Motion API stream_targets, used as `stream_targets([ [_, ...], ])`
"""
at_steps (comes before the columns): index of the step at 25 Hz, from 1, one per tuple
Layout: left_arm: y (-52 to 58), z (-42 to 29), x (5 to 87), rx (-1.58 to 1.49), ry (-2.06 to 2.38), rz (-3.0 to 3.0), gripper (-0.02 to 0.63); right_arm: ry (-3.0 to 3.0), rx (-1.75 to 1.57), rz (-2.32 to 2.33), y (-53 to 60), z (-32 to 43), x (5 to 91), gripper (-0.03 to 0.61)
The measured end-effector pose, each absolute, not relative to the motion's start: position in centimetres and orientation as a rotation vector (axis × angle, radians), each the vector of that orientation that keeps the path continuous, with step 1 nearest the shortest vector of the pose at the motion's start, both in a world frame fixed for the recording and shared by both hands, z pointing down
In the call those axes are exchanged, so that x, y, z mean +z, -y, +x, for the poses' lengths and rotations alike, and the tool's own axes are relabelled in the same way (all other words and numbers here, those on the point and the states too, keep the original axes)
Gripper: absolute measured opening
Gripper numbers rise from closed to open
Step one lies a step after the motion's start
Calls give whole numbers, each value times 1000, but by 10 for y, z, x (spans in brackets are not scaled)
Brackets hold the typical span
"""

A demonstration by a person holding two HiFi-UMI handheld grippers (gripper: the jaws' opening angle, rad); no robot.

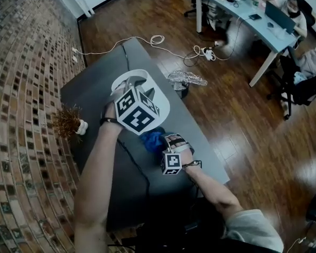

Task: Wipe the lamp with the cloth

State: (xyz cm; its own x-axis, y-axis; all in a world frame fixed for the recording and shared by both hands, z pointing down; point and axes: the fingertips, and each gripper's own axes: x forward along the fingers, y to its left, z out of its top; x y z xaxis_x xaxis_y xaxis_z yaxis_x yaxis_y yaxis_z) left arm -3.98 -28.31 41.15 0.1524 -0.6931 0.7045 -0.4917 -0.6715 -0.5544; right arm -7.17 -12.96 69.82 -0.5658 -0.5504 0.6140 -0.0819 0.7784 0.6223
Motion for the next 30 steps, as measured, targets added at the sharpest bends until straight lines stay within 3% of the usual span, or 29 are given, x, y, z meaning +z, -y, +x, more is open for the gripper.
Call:
stream_targets([
  [4, 280, -40, 409, -1518, -1165, -2220, 138, 2096, -491, 425, 109, -43, 715, 78],
  [10, 274, -43, 407, -1496, -1178, -2213, 138, 2215, -189, 917, 213, -17, 659, 79],
  [15, 259, -34, 408, -1483, -1172, -2222, 138, 2129, -227, 630, 198, -39, 710, 80],
  [20, 241, -30, 405, -1441, -1154, -2225, 139, 1944, -361, 527, 152, 0, 729, 80],
  [30, 173, -4, 408, -1382, -998, -2270, 141, 2581, 828, 1004, 161, 71, 583, 80],
])
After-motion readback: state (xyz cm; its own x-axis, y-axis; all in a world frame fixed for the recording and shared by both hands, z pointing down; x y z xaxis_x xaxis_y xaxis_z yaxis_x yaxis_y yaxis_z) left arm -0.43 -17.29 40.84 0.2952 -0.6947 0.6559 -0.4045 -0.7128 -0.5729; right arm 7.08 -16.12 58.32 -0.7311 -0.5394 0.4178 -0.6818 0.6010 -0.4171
